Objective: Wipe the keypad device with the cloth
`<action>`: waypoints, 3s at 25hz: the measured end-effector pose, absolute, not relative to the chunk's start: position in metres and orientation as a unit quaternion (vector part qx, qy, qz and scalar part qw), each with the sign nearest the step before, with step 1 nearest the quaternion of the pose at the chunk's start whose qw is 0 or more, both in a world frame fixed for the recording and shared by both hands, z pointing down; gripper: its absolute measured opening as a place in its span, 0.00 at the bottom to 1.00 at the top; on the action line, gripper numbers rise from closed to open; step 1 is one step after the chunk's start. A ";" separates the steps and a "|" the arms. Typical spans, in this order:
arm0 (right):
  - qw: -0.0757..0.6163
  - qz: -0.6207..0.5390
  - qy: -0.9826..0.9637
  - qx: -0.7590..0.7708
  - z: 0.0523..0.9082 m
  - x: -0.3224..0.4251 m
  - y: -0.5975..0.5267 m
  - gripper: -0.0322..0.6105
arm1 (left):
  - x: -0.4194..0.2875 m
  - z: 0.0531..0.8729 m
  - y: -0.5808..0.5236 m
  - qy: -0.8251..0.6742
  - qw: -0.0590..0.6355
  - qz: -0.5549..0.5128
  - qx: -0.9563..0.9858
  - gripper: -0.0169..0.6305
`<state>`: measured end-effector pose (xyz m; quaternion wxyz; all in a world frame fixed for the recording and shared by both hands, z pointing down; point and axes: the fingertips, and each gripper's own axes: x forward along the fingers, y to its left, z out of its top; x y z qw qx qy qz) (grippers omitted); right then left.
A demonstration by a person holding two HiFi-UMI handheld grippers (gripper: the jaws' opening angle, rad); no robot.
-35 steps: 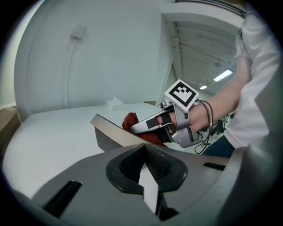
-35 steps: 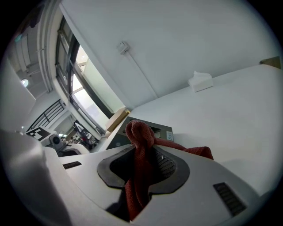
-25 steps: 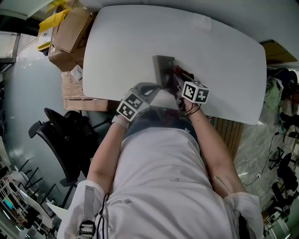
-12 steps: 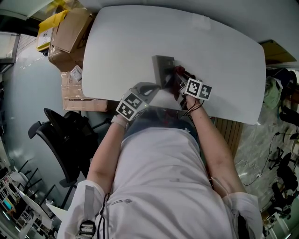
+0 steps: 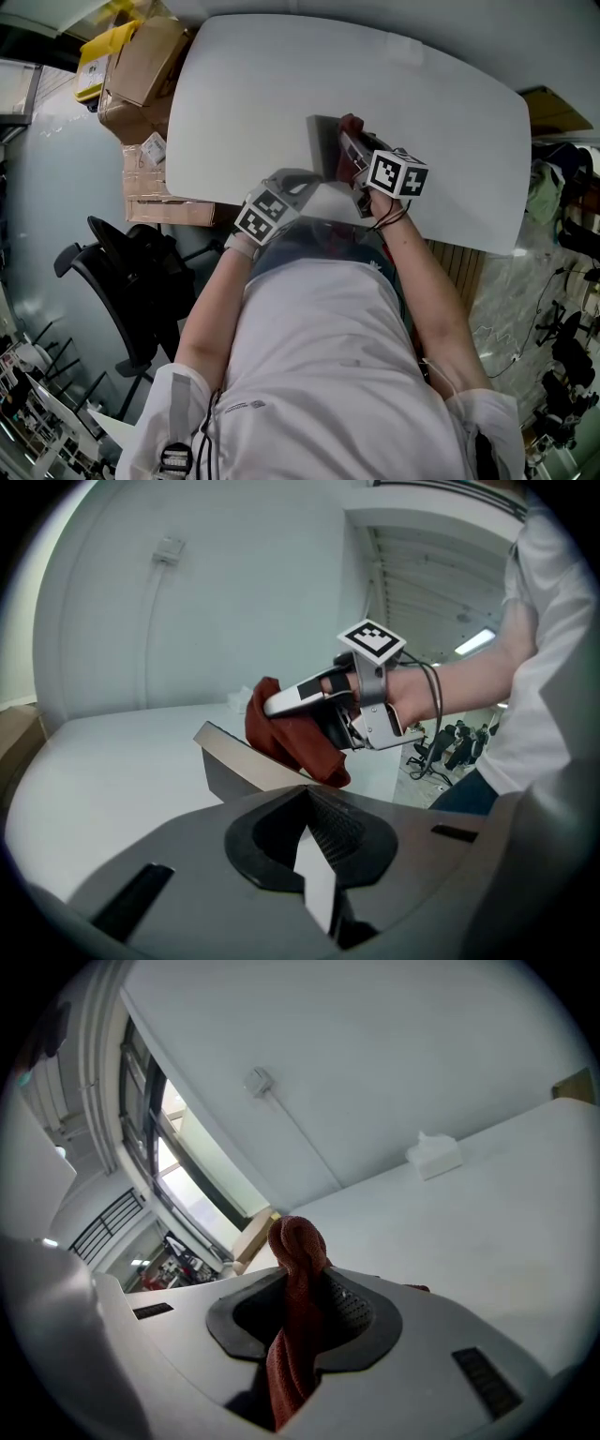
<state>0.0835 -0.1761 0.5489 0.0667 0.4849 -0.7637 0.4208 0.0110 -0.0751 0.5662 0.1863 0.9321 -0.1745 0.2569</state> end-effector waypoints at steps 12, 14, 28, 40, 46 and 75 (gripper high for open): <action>0.089 0.412 -0.797 0.432 0.539 0.032 -0.175 0.19 | 0.011 0.569 -0.074 -0.169 0.188 0.256 0.933 0.04; 0.101 0.410 -0.798 0.429 0.546 0.029 -0.171 0.19 | 0.012 0.567 -0.075 -0.168 0.187 0.251 0.935 0.04; 0.072 0.431 -0.775 0.458 0.572 0.048 -0.171 0.19 | 0.010 0.569 -0.074 -0.170 0.184 0.255 0.934 0.04; 0.069 0.459 -0.735 0.495 0.602 0.083 -0.169 0.19 | 0.011 0.568 -0.073 -0.176 0.184 0.247 0.935 0.04; 0.071 0.468 -0.721 0.507 0.610 0.098 -0.171 0.19 | 0.012 0.567 -0.074 -0.177 0.185 0.244 0.935 0.04; 0.063 0.512 -0.677 0.525 0.634 0.105 -0.117 0.19 | -0.004 0.566 -0.041 -0.162 0.195 0.247 0.935 0.04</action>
